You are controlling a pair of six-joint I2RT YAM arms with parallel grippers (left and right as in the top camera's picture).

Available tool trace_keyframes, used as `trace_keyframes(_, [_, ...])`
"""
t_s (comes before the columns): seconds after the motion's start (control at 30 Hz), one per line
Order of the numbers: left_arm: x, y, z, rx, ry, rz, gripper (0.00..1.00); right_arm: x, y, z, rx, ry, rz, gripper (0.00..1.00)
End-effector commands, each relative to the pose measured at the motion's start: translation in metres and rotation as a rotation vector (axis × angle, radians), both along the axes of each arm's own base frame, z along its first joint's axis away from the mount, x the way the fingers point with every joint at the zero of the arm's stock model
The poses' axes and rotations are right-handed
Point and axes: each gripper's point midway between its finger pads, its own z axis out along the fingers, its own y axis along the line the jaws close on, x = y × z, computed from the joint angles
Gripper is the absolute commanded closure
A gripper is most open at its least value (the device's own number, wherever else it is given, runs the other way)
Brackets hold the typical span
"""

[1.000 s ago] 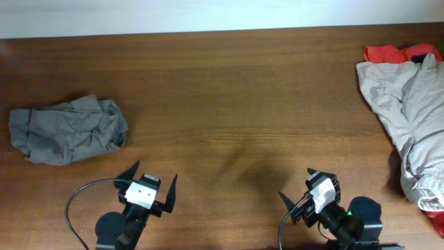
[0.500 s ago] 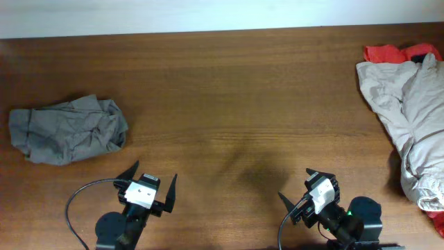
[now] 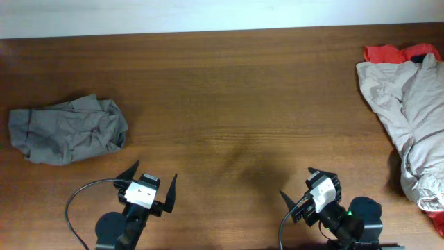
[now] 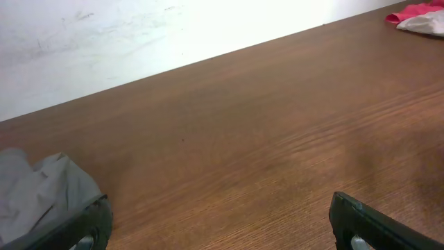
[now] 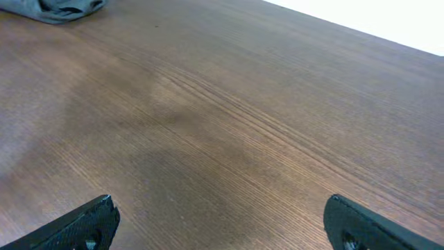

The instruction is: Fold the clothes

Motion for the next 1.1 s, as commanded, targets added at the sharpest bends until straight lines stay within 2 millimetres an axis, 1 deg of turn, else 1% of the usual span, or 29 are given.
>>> trace_keyframes(0.0, [0.0,0.002,0.0,-0.01,0.003,0.015,0.0,0.003,-0.005,0.001,-0.014,-0.015,-0.029,0.01])
trace_keyframes(0.07, [-0.001,-0.001,-0.001,-0.014,0.007,-0.001,0.01,0.005,-0.005,0.006,-0.014,-0.037,-0.028,0.01])
trace_keyframes(0.2, [-0.007,-0.016,0.001,-0.034,0.009,-0.093,0.01,0.017,-0.005,0.038,-0.013,-0.187,-0.029,0.01])
trace_keyframes(0.27, [-0.007,-0.02,0.007,-0.042,-0.015,-0.118,0.01,0.02,-0.005,0.052,-0.007,-0.249,-0.029,0.01])
trace_keyframes(0.33, [-0.009,-0.027,0.016,-0.054,-0.052,-0.164,0.01,0.016,0.004,0.059,0.01,-0.279,0.024,0.01])
trace_keyframes(0.47, [-0.008,-0.028,0.027,-0.059,-0.093,-0.169,0.01,0.01,0.016,0.069,0.045,-0.311,0.105,0.01])
trace_keyframes(0.57, [-0.007,-0.023,0.041,-0.132,-0.084,-0.125,0.01,0.012,0.014,0.085,0.181,-0.289,0.055,0.01])
trace_keyframes(0.63, [-0.004,-0.014,0.057,-0.189,-0.076,-0.06,0.01,0.016,0.008,0.098,0.293,-0.257,-0.016,0.01])
trace_keyframes(0.77, [0.002,0.0,0.089,-0.186,-0.037,0.038,0.01,0.022,-0.006,0.112,0.449,-0.159,-0.147,0.01])
trace_keyframes(0.83, [0.01,0.011,0.104,-0.165,0.012,0.109,0.01,0.023,-0.006,0.12,0.466,-0.105,-0.163,0.01])
trace_keyframes(0.9, [0.019,0.017,0.117,-0.145,0.064,0.153,0.01,0.026,-0.007,0.125,0.46,-0.043,-0.184,0.01])
trace_keyframes(1.0, [0.037,0.015,0.138,-0.12,0.172,0.166,0.01,0.035,-0.012,0.136,0.444,0.068,-0.245,0.01])
trace_keyframes(1.07, [0.05,0.008,0.151,-0.111,0.251,0.144,0.01,0.041,-0.012,0.152,0.43,0.131,-0.257,0.01])
